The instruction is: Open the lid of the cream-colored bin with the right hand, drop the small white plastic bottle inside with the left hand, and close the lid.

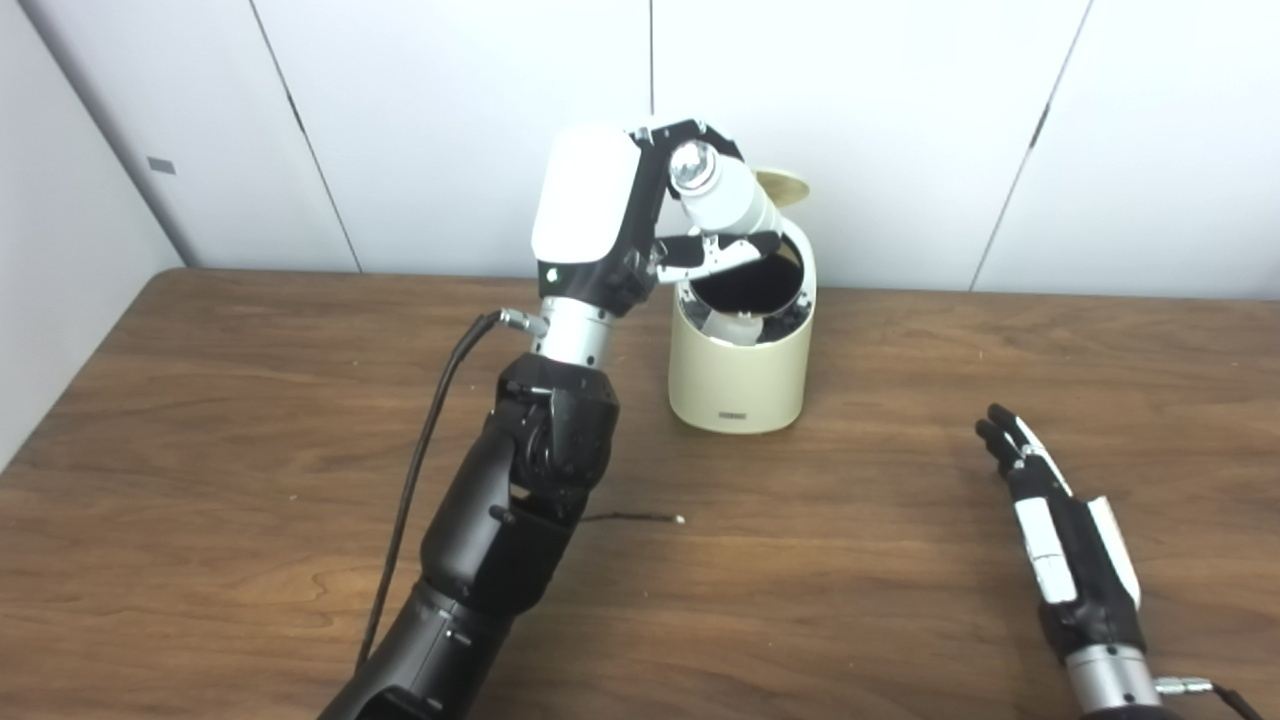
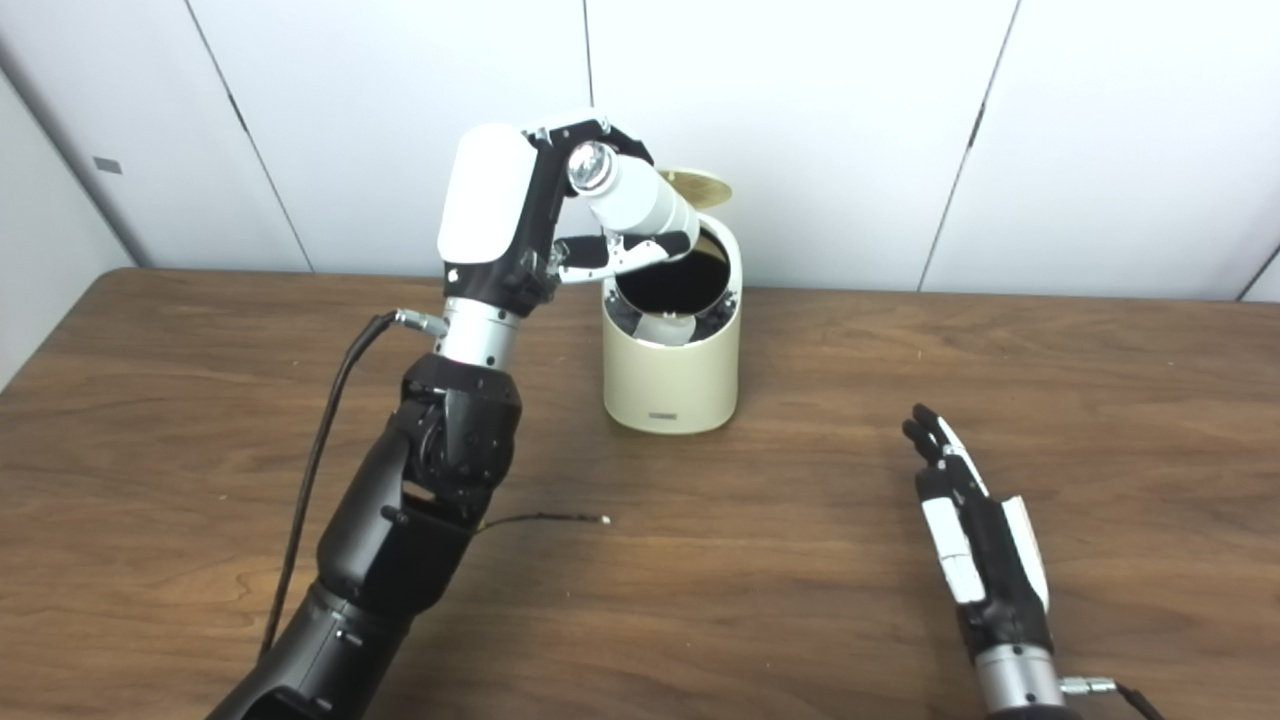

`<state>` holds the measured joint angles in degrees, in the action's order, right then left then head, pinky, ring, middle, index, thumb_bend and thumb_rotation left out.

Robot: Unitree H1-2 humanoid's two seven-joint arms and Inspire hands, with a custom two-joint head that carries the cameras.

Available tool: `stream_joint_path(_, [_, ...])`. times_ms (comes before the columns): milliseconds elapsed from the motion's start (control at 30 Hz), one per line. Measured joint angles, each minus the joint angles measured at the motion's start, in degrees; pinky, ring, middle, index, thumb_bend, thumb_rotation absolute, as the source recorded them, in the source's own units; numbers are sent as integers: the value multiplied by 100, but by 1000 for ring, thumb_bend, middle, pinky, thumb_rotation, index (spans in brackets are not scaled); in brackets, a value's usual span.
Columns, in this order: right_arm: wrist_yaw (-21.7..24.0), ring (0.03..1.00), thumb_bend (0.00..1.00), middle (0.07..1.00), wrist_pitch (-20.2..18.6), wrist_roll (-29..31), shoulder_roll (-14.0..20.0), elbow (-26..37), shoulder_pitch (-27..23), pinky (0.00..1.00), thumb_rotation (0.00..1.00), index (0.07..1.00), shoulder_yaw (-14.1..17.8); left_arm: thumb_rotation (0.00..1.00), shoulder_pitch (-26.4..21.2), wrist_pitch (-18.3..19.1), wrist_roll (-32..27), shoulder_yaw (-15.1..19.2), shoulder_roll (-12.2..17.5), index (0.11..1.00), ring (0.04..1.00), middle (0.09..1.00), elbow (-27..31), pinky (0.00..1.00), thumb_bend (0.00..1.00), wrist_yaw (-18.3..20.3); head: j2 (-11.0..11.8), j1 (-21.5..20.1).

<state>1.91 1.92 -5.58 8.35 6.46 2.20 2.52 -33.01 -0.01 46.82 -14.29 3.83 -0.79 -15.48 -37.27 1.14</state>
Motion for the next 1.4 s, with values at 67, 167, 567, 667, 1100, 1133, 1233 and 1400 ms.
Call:
stream_joint_path(67, [-2,962,670,920,-17,-1,-9,10,1,993,1000,949,-14,0,-10,-83,7,-10,0,509,371,471,-109,377,500,-29,-9,-18])
stream_joint_path(167, [-40,952,660,916,-20,-74,-16,18,5,956,1000,944,-28,0,-10,-128,33,-24,0,505,387,485,-216,407,501,-42,9,0])
stream_joint_path(567, [-77,956,663,918,-41,4,-17,18,2,976,1000,951,-31,0,-9,-273,135,-41,23,504,371,469,-574,362,500,-236,18,18])
stream_joint_path(667, [-77,951,675,914,-39,0,-15,15,-2,967,1000,952,-47,0,-16,-294,166,-36,35,499,369,456,-642,358,500,-269,26,9])
stream_joint_path(1100, [-147,929,715,915,-14,-9,-13,-30,-41,935,1000,960,-37,0,-76,-347,215,-74,73,505,349,448,-1165,340,497,-562,53,-44])
stream_joint_path(1133, [-148,926,719,913,-12,-9,-14,-37,-48,927,1000,959,-38,0,-85,-348,225,-89,75,504,346,444,-1208,338,497,-617,61,-53])
stream_joint_path(1233, [-158,922,714,908,-5,-20,-13,-62,-75,931,1000,960,-39,0,-96,-348,242,-114,78,504,350,447,-1276,347,497,-669,53,-44])
stream_joint_path(1400, [-157,929,706,909,1,-25,-9,-63,-75,946,1000,959,-40,0,-117,-347,256,-157,87,521,361,471,-1309,339,497,-711,53,-44])
